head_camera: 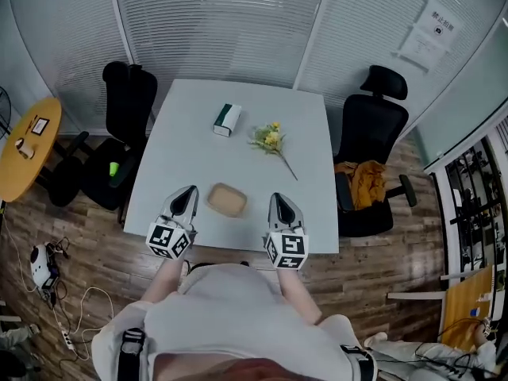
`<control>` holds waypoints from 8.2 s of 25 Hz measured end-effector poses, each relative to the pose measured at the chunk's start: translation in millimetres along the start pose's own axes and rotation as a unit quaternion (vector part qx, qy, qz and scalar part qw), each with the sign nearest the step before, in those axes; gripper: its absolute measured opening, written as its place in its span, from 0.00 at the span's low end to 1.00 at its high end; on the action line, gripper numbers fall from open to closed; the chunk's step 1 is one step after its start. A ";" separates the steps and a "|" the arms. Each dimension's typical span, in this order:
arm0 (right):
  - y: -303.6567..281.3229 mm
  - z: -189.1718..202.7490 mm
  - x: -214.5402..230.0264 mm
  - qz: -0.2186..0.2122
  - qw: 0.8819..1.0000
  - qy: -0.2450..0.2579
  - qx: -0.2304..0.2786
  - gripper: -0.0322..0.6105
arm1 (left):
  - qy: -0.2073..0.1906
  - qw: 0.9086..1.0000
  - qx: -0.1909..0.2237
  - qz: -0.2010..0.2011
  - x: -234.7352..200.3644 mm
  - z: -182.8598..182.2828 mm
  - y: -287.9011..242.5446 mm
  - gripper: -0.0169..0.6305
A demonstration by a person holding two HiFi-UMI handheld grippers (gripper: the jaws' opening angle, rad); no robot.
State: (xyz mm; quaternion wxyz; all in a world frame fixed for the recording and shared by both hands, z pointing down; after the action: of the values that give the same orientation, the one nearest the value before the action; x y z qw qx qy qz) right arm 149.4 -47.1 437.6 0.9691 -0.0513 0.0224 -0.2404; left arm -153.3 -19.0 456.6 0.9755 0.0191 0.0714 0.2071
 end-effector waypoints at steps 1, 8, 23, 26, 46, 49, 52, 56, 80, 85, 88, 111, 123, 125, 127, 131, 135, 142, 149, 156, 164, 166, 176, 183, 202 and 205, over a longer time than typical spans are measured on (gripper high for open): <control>-4.0 -0.2 5.8 -0.002 1.000 0.001 -0.001 0.06 | 0.000 1.000 0.001 -0.003 0.3 0.6 -6.3 0.02; -29.3 -3.1 24.2 0.001 1.000 -0.003 -0.005 0.06 | 0.004 1.000 -0.009 -0.003 -7.4 6.0 -39.2 0.02; -70.3 2.5 1.0 0.018 0.999 -0.026 -0.033 0.06 | 0.007 0.998 -0.054 0.025 -53.9 13.3 -65.2 0.02; -76.8 8.7 -2.6 0.021 0.998 -0.039 -0.042 0.06 | 0.015 0.997 -0.068 0.027 -60.0 20.7 -65.4 0.02; -89.5 46.5 -25.7 0.028 0.993 -0.060 -0.093 0.06 | 0.036 0.988 -0.141 0.060 -73.0 83.2 -55.2 0.02; -90.5 45.9 -27.4 0.027 0.994 -0.061 -0.092 0.06 | 0.031 0.986 -0.150 0.066 -73.4 85.8 -57.7 0.02; -90.1 44.9 -26.9 0.029 0.994 -0.061 -0.090 0.06 | 0.027 0.985 -0.152 0.071 -72.3 86.5 -61.3 0.02; -88.5 45.6 -27.0 0.030 0.994 -0.061 -0.090 0.06 | 0.021 0.983 -0.163 0.082 -70.0 88.7 -66.1 0.05; -78.6 48.7 -18.1 0.063 0.993 -0.047 -0.091 0.06 | 0.054 0.959 -0.272 0.051 -86.1 150.0 -92.8 0.25; -76.8 47.0 -18.5 0.067 0.992 -0.044 -0.093 0.06 | 0.046 0.949 -0.307 0.053 -92.1 169.0 -97.8 0.25; -77.5 46.8 -17.9 0.068 0.993 -0.033 -0.093 0.06 | 0.043 0.944 -0.323 0.052 -98.3 181.0 -102.0 0.25; -73.6 57.1 4.6 0.097 0.987 -0.060 -0.113 0.06 | 0.083 0.895 -0.435 0.043 -115.5 250.4 -124.9 0.24; -75.9 58.8 15.0 0.097 0.986 -0.064 -0.120 0.06 | 0.095 0.893 -0.438 0.039 -117.7 261.7 -123.2 0.20; -76.6 60.0 15.5 0.098 0.986 -0.065 -0.121 0.06 | 0.103 0.892 -0.437 0.044 -117.7 262.6 -122.9 0.18; -78.1 60.0 15.3 0.096 0.986 -0.066 -0.121 0.06 | 0.105 0.892 -0.436 0.049 -116.9 262.3 -123.2 0.14; -79.0 59.1 15.1 0.091 0.986 -0.066 -0.123 0.06 | 0.106 0.893 -0.436 0.045 -116.1 261.1 -122.9 0.12; -79.2 59.3 16.0 0.092 0.986 -0.066 -0.122 0.06 | 0.084 0.889 -0.447 0.049 -114.3 260.5 -126.0 0.07; -72.6 60.2 15.0 0.094 0.986 -0.068 -0.122 0.06 | 0.068 0.894 -0.441 0.045 -110.1 256.9 -125.8 0.06; -70.1 58.8 14.1 0.092 0.986 -0.068 -0.120 0.06 | 0.071 0.908 -0.411 0.035 -111.5 243.4 -124.7 0.06; -68.9 57.1 11.4 0.082 0.988 -0.065 -0.115 0.06 | 0.077 0.927 -0.367 0.022 -111.0 221.4 -123.7 0.06; -68.1 50.5 7.3 0.072 0.990 -0.059 -0.103 0.06 | 0.080 0.956 -0.282 0.011 -106.6 168.2 -123.9 0.06; -68.2 48.6 6.9 0.070 0.991 -0.062 -0.098 0.06 | 0.075 0.964 -0.255 0.011 -105.3 150.1 -124.1 0.06; -68.8 35.5 4.7 0.067 0.994 -0.053 -0.068 0.06 | 0.017 0.991 -0.131 0.017 -91.2 65.4 -112.2 0.06; -71.2 15.8 3.8 0.064 0.996 -0.058 -0.035 0.06 | 0.013 0.998 -0.067 0.004 -77.7 25.7 -95.5 0.06; -82.9 -22.9 -10.2 0.032 0.998 -0.058 0.014 0.06 | -0.018 1.000 -0.009 -0.012 -75.3 -18.0 -73.8 0.06; -84.2 -21.1 -11.4 0.030 0.998 -0.061 0.011 0.06 | -0.023 1.000 -0.007 -0.010 -76.1 -17.6 -73.8 0.06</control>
State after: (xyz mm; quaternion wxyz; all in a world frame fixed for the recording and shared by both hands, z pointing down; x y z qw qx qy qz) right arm 98.8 -117.7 426.1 0.9759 -0.0540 -0.0379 -0.2079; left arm -195.0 -117.2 444.2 0.9790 0.0160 0.0476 0.1975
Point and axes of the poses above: the fingertips, and each gripper's own axes: y backward along the fingers, x to its right, z out of its underside, the point moved 10 cm from there along y, backward along the fingers, and after that the axes turned 2 degrees about y, right-handed, at the moved point
